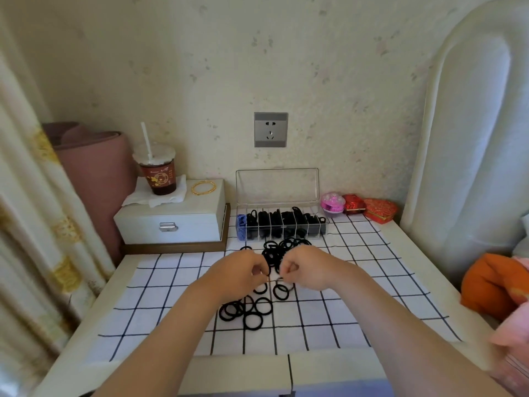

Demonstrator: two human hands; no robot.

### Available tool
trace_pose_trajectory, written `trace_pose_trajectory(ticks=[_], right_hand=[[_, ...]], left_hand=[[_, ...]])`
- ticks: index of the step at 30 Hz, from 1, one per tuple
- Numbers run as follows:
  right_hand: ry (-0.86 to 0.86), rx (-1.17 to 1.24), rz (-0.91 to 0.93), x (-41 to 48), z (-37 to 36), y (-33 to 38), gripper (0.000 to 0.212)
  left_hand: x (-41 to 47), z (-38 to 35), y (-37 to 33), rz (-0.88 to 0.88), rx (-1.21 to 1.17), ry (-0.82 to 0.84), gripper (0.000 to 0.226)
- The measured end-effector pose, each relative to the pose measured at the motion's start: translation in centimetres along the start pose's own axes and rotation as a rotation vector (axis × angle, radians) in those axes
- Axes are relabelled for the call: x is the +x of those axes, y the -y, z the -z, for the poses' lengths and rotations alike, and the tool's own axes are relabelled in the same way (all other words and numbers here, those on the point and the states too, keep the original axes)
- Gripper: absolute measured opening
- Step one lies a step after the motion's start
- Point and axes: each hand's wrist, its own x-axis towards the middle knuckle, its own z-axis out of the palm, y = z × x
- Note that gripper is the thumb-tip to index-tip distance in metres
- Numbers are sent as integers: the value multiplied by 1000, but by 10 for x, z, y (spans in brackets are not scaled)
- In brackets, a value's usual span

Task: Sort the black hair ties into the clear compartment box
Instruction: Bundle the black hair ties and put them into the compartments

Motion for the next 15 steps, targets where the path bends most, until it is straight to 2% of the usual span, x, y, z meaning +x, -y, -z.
trace_pose_trajectory(ticks=[2,4,6,9,12,15], right_hand=[[14,135,36,5,-2,11,20],[81,150,36,8,-4,18,27],[136,4,37,9,-6,21,28],[114,-209,28,9,-9,22,29],[77,-279,-14,13,-11,21,18],[96,-348,-57,16,-13,20,12]], left_hand=[[-8,8,8,6,-14,10,10],[-19,14,15,0,-35,36,10],[-30,16,20,-6,-62,69,7],[-40,11,20,-20,-58,122,18],[-43,3,18,-70,15,147,26],[-41,-1,17,-65,31,128,19]])
